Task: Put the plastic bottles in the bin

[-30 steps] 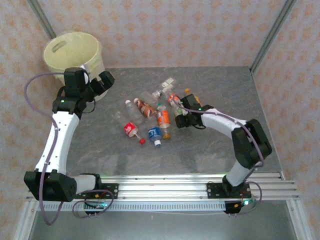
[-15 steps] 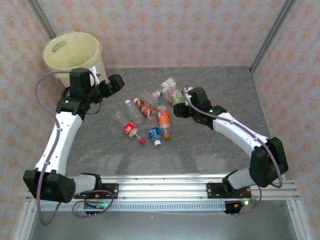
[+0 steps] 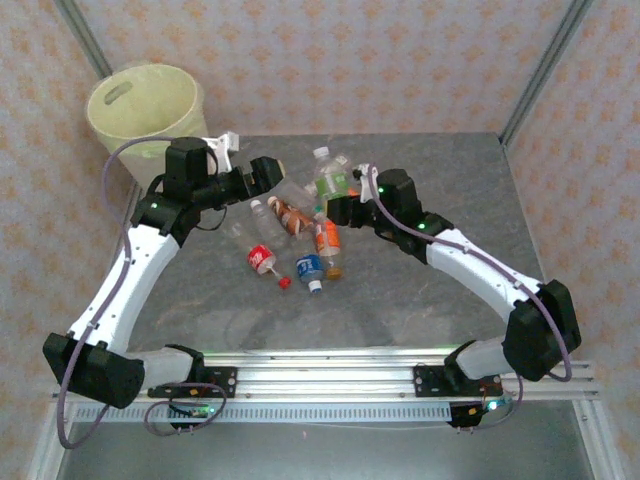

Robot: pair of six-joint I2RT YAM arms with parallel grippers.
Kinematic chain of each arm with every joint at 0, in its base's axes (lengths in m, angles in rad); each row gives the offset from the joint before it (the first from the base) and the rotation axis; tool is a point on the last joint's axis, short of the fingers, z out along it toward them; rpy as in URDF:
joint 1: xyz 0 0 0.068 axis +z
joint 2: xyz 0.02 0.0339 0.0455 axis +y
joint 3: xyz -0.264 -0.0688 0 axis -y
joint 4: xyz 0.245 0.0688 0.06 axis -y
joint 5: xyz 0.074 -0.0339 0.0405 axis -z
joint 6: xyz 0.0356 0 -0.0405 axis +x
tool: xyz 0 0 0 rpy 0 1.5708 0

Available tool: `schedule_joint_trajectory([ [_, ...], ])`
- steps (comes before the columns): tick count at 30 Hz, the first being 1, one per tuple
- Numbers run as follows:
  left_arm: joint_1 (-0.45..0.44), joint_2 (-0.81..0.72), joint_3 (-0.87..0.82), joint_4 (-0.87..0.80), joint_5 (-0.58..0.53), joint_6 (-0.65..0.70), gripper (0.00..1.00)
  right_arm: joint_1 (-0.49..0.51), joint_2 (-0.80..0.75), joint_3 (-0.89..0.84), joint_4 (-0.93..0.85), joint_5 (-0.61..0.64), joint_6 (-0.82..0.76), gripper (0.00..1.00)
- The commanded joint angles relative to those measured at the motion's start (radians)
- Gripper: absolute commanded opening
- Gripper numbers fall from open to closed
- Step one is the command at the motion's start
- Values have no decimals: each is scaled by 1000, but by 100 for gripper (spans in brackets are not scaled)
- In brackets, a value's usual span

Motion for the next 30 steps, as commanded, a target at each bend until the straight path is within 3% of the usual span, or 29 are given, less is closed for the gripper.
schedule_joint_trajectory([
  [1, -19, 22, 12, 72, 70, 1, 100, 39, 22, 49, 63, -45, -14, 29],
  [10, -69, 37, 26, 60, 37, 26, 100, 103, 107, 166, 47, -91, -52, 29],
  [14, -93, 56, 31, 52, -14, 26, 100, 112, 123, 191, 48, -114, -50, 29],
  [17, -109, 61, 29, 26, -115, 25, 100, 113, 122, 194, 78, -142, -26, 28],
  [22, -124, 80, 17, 55, -120, -4, 100, 116, 118, 187, 129, -166, 1, 29],
  [26, -132, 87, 5, 86, -151, -29, 92, 122, 123, 187, 155, -216, -7, 29],
  [30, -132, 82, -13, 135, -165, -56, 71, 125, 124, 189, 165, -230, -4, 30],
])
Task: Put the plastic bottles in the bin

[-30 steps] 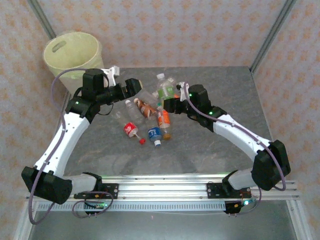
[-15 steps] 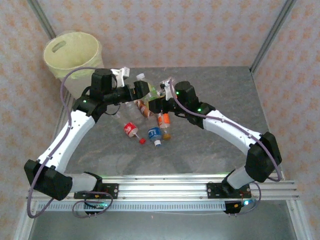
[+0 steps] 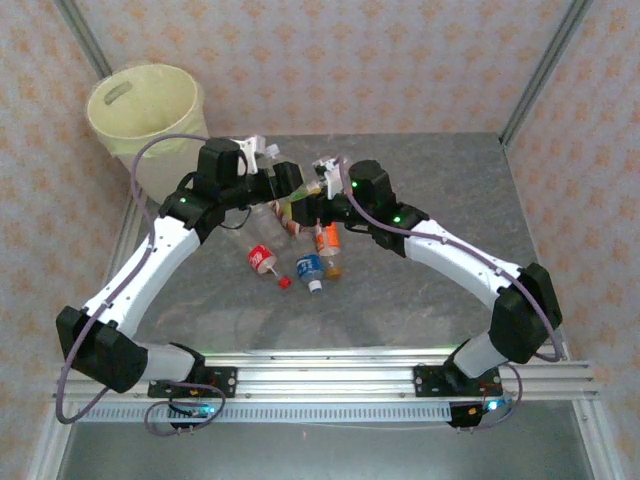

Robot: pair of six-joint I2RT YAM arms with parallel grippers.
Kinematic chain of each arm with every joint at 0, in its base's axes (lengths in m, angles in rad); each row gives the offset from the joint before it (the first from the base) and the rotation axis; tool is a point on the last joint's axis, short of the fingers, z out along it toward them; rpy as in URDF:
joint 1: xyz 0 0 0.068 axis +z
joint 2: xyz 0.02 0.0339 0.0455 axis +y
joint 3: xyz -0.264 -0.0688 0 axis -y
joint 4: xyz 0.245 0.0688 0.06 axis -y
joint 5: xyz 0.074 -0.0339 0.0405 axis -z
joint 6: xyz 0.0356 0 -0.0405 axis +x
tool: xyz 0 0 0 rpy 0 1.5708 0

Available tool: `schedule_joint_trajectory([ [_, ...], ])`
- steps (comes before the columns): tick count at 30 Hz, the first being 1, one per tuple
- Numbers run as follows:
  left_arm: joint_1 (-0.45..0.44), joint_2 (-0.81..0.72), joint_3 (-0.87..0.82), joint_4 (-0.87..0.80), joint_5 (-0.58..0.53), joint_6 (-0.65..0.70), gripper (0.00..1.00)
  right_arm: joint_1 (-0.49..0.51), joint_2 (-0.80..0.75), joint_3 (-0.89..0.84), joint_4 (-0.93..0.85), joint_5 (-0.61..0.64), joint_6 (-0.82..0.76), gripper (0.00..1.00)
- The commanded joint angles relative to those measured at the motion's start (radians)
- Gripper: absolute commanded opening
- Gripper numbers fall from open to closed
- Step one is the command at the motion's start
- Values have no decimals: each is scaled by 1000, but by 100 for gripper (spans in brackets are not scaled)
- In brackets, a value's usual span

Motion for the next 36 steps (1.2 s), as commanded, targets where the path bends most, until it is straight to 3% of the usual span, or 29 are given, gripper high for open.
schedule_joint_trajectory([
  [1, -7, -6, -17, 74, -43, -19, 67, 8, 4, 29, 70, -50, 5, 31],
  [4, -7, -8, -20, 84, -50, -21, 62, 8, 7, 29, 71, -52, 20, 44],
  [9, -6, -33, -20, 57, -154, -3, 57, 8, -18, 5, 67, 21, 30, 86],
  [11, -3, -48, -14, 44, -198, 11, 55, 8, -41, -12, 63, 52, 24, 99],
  [18, 36, -71, 57, -88, -394, 69, 53, 8, -132, -84, 15, 301, 24, 99],
  [25, 170, -81, 134, -125, -445, 138, 52, 8, -176, -115, -79, 554, 49, 99],
  [31, 219, -62, 187, -75, -532, 192, 52, 9, -199, -130, -98, 665, 112, 99],
  [36, 236, -35, 250, -23, -716, 308, 53, 9, -221, -140, -119, 740, 126, 99],
])
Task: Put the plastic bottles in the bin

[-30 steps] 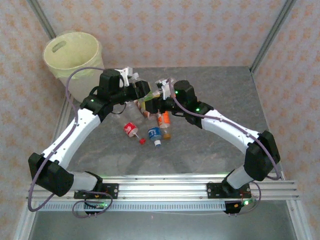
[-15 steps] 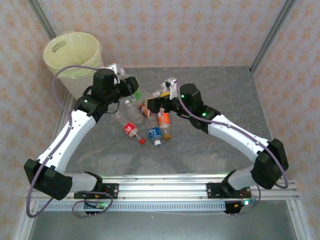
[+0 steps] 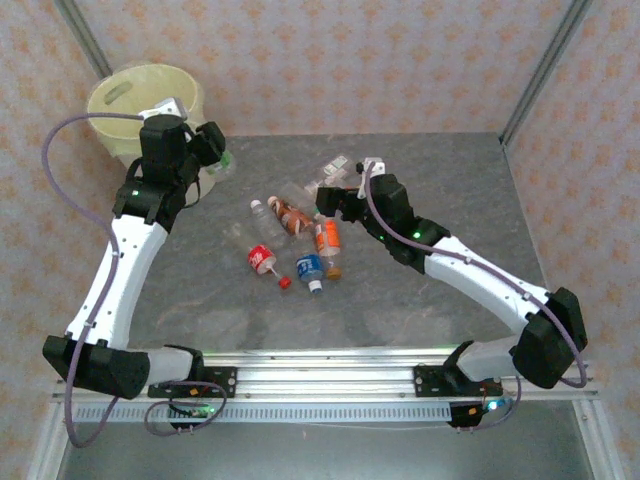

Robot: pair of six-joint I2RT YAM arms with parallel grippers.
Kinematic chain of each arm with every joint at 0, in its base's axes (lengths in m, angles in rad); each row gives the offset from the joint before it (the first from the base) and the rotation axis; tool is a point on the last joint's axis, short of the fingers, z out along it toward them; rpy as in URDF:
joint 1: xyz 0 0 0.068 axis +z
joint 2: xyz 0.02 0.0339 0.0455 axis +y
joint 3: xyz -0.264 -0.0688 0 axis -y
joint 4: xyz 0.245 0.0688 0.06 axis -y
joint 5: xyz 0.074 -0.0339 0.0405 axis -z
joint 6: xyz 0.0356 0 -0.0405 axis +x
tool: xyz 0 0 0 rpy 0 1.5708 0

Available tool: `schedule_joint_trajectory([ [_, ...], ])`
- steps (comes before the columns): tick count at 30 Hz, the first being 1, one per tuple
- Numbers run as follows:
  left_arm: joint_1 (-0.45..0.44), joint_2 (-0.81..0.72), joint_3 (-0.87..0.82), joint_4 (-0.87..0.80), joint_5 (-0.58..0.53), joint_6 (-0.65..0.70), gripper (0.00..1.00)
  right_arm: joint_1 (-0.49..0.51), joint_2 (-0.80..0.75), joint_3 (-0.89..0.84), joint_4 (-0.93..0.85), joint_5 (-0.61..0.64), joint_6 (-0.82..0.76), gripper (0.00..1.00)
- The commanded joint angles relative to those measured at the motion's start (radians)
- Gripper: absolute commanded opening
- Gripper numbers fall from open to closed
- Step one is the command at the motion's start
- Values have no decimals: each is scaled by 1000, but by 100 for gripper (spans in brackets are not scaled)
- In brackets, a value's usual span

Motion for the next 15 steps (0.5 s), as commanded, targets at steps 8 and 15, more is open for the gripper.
schedule_joint_trajectory([
  [8, 110, 157, 255, 120, -367, 296, 54, 3, -103, -73, 10, 124, 18, 99],
  [15, 210, 287, 364, 182, -402, 316, 54, 3, -130, -89, 6, 139, 36, 99],
])
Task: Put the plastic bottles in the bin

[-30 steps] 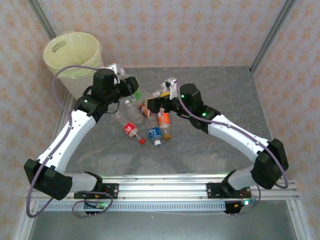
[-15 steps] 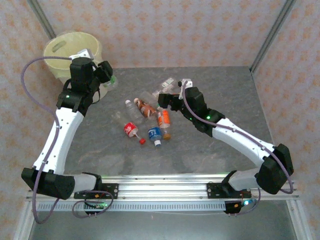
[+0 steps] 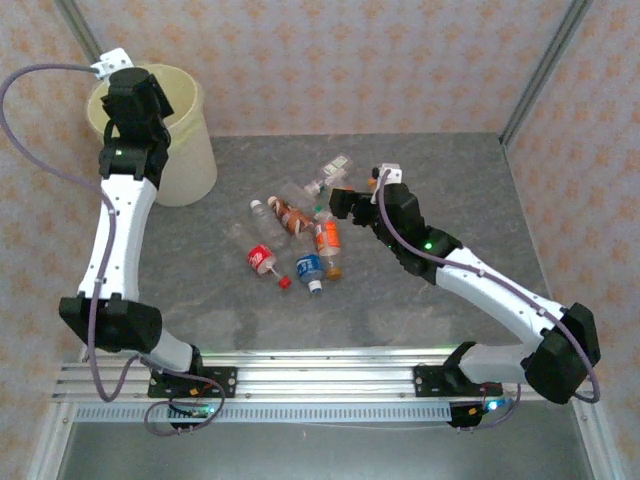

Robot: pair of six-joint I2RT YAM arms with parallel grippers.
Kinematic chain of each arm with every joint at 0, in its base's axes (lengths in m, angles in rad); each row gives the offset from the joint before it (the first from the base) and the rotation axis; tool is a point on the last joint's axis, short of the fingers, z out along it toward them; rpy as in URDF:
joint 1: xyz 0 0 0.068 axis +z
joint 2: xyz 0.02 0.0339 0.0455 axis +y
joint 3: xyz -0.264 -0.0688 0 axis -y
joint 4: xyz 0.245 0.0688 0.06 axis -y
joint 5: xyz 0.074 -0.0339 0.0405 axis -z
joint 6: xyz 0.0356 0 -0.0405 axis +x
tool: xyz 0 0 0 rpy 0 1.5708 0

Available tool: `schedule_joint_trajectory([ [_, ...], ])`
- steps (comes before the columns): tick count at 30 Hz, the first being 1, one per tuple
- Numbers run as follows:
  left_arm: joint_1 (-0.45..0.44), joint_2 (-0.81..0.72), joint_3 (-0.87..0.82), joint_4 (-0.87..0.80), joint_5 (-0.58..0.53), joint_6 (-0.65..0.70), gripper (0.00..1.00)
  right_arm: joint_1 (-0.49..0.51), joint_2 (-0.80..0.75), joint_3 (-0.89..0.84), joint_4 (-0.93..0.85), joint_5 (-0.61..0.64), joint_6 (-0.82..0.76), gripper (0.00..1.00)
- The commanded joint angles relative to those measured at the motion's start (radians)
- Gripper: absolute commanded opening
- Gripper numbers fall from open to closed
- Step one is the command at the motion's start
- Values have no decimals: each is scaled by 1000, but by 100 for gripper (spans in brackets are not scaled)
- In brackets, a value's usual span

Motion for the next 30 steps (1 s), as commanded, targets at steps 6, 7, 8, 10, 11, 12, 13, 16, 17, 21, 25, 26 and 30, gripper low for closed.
schedule_joint_trajectory([
  [6, 95, 157, 155, 94, -85, 46, 54, 3, -46, -9, -12, 61, 5, 99],
  [7, 107, 176, 169, 85, -88, 36, 54, 3, -46, -10, -14, 67, 8, 99],
  [8, 118, 193, 181, 74, -85, 29, 54, 3, -46, -10, -19, 72, 11, 99],
  [10, 138, 224, 207, 53, -96, 25, 55, 3, -45, -12, -20, 79, 13, 99],
  [11, 147, 241, 217, 47, -115, 26, 55, 3, -45, -16, -21, 82, 15, 99],
  [12, 153, 257, 225, 43, -129, 26, 55, 3, -46, -16, -24, 86, 15, 99],
  [13, 163, 274, 233, 36, -143, 22, 55, 3, -45, -15, -32, 89, 14, 99],
  [16, 194, 325, 273, -19, -152, -15, 55, 3, -45, -8, -60, 96, 8, 99],
  [17, 205, 344, 291, -46, -158, -27, 56, 2, -46, -4, -73, 95, 7, 99],
  [21, 223, 435, 390, -154, -159, -48, 59, 2, -46, 0, -105, 110, 27, 99],
  [25, 226, 517, 524, -274, -184, -70, 67, 1, -81, -17, -97, 122, 47, 99],
  [26, 227, 531, 550, -297, -190, -81, 70, 1, -79, -18, -97, 121, 47, 99],
  [30, 228, 561, 624, -356, -178, -114, 75, 1, -75, -15, -101, 135, 56, 99],
])
